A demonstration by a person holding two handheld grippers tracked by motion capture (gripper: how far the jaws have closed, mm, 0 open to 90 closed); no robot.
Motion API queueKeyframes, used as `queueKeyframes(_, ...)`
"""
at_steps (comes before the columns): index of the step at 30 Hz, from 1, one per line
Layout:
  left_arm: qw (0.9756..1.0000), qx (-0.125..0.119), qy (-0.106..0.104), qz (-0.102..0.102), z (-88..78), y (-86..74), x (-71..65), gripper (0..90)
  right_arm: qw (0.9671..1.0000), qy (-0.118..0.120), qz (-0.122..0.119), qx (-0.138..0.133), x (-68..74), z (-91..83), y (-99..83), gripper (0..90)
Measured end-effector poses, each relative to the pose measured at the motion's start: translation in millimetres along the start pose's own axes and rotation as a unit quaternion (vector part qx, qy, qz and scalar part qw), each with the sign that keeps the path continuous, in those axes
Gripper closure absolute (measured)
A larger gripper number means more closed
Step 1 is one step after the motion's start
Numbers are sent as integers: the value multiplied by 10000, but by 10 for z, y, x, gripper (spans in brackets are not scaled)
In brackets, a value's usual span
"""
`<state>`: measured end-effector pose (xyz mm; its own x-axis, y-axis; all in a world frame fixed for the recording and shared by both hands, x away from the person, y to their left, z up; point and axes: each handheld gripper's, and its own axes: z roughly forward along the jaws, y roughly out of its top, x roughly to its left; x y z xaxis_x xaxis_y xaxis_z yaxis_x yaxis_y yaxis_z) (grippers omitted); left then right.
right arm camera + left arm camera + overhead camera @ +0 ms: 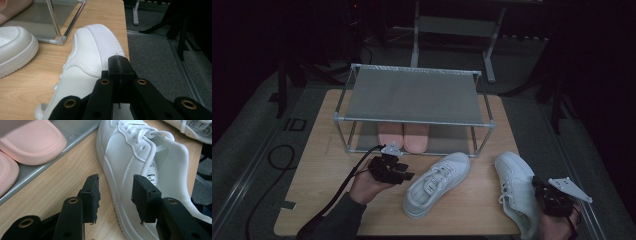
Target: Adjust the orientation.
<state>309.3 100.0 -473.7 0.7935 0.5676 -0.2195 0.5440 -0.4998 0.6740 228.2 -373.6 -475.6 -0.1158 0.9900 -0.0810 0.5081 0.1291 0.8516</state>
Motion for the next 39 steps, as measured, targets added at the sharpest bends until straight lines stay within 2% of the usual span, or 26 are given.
queueKeyframes(4,10000,6,-2,1,-2,1,1,569,10000,-41,-70,35,-45,16,12,900)
queueKeyframes(8,10000,17,-4,-8,2,1,5,569,10000,-20,-32,69,-104,35,21,900)
queueKeyframes(9,10000,17,-6,-8,6,0,5,569,9999,-2,-102,97,-127,64,44,900)
queueKeyframes(15,10000,31,-20,-19,17,0,5,569,9997,86,-140,176,-187,177,126,900)
queueKeyframes(23,10000,42,-31,-12,19,-1,3,569,9990,47,-147,425,-312,301,215,900)
queueKeyframes(29,10000,68,-44,-14,36,-1,3,569,9981,150,-10,601,-435,384,256,900)
queueKeyframes(34,9999,91,-59,1,41,-1,3,569,9970,306,152,692,-493,455,292,900)
queueKeyframes(37,9999,88,-63,-5,46,-1,2,569,9966,315,162,742,-502,472,310,900)
queueKeyframes(38,9999,85,-66,-30,56,-2,0,569,9963,390,240,732,-513,481,314,900)
queueKeyframes(39,9999,96,-66,-26,58,-2,-1,569,9949,603,422,692,-533,503,324,900)
